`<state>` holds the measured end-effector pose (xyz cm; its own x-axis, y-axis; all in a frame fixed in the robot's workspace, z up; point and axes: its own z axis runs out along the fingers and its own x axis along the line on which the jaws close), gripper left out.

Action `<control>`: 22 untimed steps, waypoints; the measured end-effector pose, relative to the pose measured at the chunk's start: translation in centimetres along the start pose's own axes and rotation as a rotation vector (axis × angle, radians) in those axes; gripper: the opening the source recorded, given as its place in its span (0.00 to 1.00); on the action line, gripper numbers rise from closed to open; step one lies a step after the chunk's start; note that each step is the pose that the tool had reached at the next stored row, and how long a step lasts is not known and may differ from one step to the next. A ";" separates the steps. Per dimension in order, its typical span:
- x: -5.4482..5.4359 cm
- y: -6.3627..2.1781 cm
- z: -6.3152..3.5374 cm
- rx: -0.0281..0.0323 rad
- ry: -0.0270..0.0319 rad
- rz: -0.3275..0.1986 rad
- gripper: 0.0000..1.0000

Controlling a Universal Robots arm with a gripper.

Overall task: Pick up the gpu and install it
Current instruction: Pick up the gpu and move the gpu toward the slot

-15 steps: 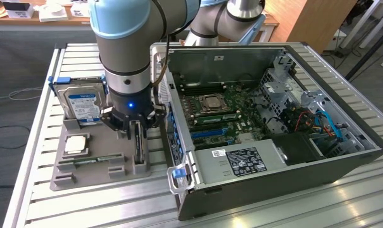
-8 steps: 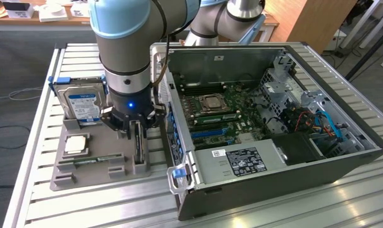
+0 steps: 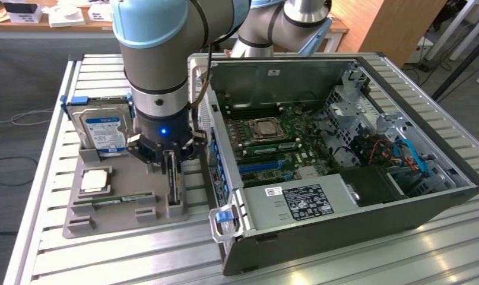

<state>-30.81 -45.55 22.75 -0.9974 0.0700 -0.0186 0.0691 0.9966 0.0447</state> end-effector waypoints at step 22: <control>-0.5 -0.03 -0.21 0.0013 0.0182 0.001 0.35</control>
<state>-30.36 -45.62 22.96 -0.9975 0.0701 -0.0004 0.0700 0.9966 0.0434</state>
